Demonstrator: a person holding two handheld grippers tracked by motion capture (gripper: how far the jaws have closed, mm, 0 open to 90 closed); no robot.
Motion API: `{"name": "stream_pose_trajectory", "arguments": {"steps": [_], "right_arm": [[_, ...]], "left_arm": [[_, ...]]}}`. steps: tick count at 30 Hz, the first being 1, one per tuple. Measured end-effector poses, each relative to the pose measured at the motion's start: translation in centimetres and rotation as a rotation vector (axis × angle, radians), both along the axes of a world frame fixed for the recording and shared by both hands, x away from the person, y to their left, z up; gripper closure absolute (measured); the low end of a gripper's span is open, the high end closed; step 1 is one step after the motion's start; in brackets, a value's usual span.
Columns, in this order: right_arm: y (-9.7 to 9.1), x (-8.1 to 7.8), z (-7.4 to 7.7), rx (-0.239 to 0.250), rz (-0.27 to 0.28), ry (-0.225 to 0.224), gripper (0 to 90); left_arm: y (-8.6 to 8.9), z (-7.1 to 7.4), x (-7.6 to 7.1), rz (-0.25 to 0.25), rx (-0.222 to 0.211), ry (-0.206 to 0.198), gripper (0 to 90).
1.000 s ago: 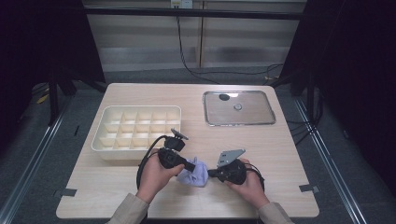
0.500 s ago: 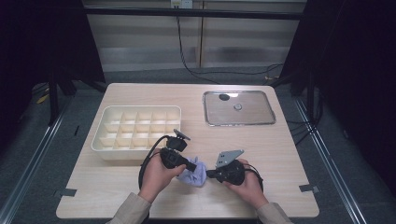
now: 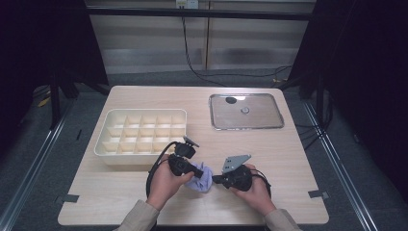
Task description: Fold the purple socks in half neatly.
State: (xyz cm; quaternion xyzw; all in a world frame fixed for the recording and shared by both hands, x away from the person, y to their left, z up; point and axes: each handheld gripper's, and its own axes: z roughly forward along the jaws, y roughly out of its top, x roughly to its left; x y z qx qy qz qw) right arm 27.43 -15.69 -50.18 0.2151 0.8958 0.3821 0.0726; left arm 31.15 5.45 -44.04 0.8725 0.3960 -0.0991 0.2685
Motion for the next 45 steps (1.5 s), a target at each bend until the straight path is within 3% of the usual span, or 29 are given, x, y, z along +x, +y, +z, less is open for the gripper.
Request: {"name": "stream_pose_trajectory", "arguments": {"steps": [6,12,24,45], "right_arm": [[-0.01,0.02,0.01,-0.004,0.006,-0.004,90.0],[-0.01,0.0,0.0,0.002,-0.001,0.001,90.0],[-0.03,0.01,-0.03,0.003,0.002,-0.003,90.0],[-0.07,0.05,-0.09,0.012,0.006,-0.003,89.9]], "left_arm": [[-0.23,-0.45,-0.09,-0.002,0.01,-0.007,82.8],[-0.09,-0.77,0.02,-0.007,-0.011,0.011,81.6],[-0.3,-0.92,-0.05,-0.004,-0.022,0.006,76.7],[0.27,0.05,0.02,-0.001,-0.045,-0.011,70.9]]}}
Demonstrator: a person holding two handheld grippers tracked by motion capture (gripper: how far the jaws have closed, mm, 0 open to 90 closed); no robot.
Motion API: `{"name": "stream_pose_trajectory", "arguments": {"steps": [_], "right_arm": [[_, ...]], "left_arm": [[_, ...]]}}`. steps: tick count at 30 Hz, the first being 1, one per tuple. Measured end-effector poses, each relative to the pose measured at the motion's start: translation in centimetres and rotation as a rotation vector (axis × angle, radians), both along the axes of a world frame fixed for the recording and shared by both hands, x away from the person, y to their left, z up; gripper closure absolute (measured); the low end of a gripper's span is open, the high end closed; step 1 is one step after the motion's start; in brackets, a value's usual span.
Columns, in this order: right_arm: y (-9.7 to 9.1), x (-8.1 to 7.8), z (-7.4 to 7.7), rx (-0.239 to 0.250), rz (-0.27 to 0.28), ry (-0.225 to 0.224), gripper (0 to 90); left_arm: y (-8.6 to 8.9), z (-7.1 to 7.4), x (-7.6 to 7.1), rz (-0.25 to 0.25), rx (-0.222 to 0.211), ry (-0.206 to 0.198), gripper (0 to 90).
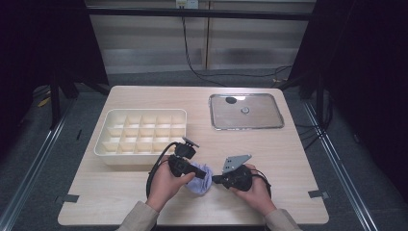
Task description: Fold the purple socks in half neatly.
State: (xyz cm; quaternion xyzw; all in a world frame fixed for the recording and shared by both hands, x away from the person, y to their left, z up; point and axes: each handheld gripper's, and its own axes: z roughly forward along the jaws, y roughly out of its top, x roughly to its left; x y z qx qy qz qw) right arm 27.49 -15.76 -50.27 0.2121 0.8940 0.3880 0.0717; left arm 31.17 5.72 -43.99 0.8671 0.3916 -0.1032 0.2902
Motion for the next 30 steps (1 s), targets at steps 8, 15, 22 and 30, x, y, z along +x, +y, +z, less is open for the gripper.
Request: {"name": "stream_pose_trajectory", "arguments": {"steps": [8,15,22,30], "right_arm": [[0.0,0.0,0.0,-0.002,-0.001,0.001,89.9],[0.0,0.0,0.0,0.0,-0.001,0.002,89.9],[0.0,-0.1,0.0,-0.004,-0.006,0.007,89.7],[-0.1,-0.1,0.1,-0.015,-0.001,-0.003,89.3]], "left_arm": [[0.2,-0.6,0.3,0.031,0.03,-0.021,76.4],[-0.7,-2.3,0.2,0.025,0.047,-0.005,72.4],[-1.4,-3.2,-0.1,-0.006,0.078,-0.029,70.1],[-0.6,-2.6,-0.1,0.005,0.057,-0.02,65.1]]}}
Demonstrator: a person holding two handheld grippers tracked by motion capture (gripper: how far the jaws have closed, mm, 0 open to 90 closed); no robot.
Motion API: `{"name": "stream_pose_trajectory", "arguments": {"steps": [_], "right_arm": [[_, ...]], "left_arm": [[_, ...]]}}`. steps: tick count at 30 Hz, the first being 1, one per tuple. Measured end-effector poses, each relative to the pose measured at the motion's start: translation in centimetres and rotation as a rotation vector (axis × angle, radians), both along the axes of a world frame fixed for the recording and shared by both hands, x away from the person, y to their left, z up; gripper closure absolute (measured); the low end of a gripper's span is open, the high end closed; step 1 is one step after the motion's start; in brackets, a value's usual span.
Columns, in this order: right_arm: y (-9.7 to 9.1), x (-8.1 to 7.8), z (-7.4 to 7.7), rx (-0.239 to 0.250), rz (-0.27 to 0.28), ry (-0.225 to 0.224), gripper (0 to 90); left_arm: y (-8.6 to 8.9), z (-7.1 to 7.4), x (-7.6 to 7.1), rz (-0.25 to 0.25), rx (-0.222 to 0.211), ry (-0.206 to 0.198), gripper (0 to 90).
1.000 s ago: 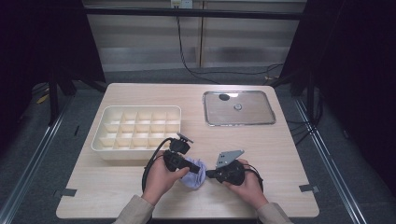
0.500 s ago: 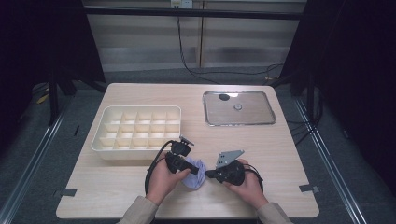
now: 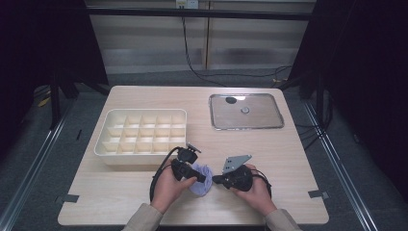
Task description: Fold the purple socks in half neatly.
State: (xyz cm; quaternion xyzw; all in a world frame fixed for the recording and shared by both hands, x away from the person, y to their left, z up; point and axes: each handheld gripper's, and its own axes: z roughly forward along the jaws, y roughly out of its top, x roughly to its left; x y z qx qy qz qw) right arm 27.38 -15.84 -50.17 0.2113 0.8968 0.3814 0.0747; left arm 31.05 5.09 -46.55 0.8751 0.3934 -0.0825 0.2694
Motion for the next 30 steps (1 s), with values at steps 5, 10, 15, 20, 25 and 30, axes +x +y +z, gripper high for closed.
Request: {"name": "stream_pose_trajectory", "arguments": {"steps": [5,10,15,20,25,30], "right_arm": [[-0.1,0.0,0.0,0.001,-0.004,0.009,89.0],[-0.2,0.0,0.0,-0.001,-0.011,0.006,88.9],[-0.3,0.1,0.1,-0.002,-0.007,0.001,88.9],[-0.3,0.0,0.1,-0.006,-0.006,-0.001,88.7],[-0.3,-0.1,0.1,-0.007,-0.003,0.002,88.7],[-0.1,-0.1,0.1,-0.005,0.006,-0.002,88.8]], "left_arm": [[1.3,1.4,0.2,0.018,-0.012,-0.027,59.7],[2.7,1.9,0.3,0.052,-0.016,-0.044,55.7],[4.0,1.3,0.5,0.092,-0.015,-0.028,54.9],[4.7,1.0,0.6,0.105,-0.028,-0.012,55.3],[4.9,0.9,0.5,0.112,-0.037,0.009,56.3],[5.1,0.6,0.5,0.108,-0.047,0.026,57.9]]}}
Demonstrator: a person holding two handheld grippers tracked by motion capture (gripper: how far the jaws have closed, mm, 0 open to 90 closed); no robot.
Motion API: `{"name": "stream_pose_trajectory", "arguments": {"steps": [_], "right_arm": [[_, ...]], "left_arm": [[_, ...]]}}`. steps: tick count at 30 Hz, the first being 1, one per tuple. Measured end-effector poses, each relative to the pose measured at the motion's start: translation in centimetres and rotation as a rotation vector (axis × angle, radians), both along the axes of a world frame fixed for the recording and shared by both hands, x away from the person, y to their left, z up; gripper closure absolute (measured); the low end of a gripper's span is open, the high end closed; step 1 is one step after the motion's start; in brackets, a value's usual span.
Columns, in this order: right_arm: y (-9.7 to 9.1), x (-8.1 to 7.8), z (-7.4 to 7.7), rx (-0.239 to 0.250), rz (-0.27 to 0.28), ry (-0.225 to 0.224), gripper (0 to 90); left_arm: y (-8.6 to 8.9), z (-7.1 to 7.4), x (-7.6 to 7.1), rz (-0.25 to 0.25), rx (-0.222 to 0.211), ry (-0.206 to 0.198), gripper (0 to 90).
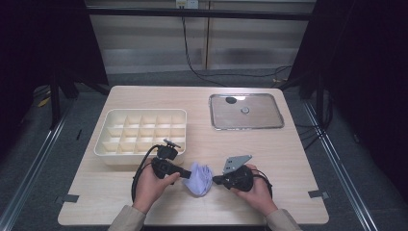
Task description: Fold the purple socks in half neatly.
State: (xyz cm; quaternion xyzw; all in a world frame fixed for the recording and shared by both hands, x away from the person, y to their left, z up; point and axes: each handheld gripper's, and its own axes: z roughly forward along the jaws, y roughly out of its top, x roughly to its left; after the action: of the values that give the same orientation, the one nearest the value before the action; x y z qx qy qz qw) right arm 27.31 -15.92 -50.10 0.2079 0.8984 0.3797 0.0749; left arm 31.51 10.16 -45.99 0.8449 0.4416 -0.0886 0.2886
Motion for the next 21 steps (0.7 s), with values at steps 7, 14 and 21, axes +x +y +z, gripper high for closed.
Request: {"name": "stream_pose_trajectory", "arguments": {"steps": [7,14,21], "right_arm": [[0.11,-0.06,-0.01,0.005,-0.001,0.009,88.8],[0.1,-0.07,-0.02,0.004,0.002,0.007,88.8],[0.09,-0.07,-0.04,0.008,-0.003,0.011,88.8]], "left_arm": [[-0.29,-0.57,-0.04,-0.006,-0.006,0.032,65.0],[-0.53,-0.73,-0.08,-0.009,0.001,0.035,70.5],[-0.63,-0.93,0.0,-0.006,0.001,0.039,71.9]]}}
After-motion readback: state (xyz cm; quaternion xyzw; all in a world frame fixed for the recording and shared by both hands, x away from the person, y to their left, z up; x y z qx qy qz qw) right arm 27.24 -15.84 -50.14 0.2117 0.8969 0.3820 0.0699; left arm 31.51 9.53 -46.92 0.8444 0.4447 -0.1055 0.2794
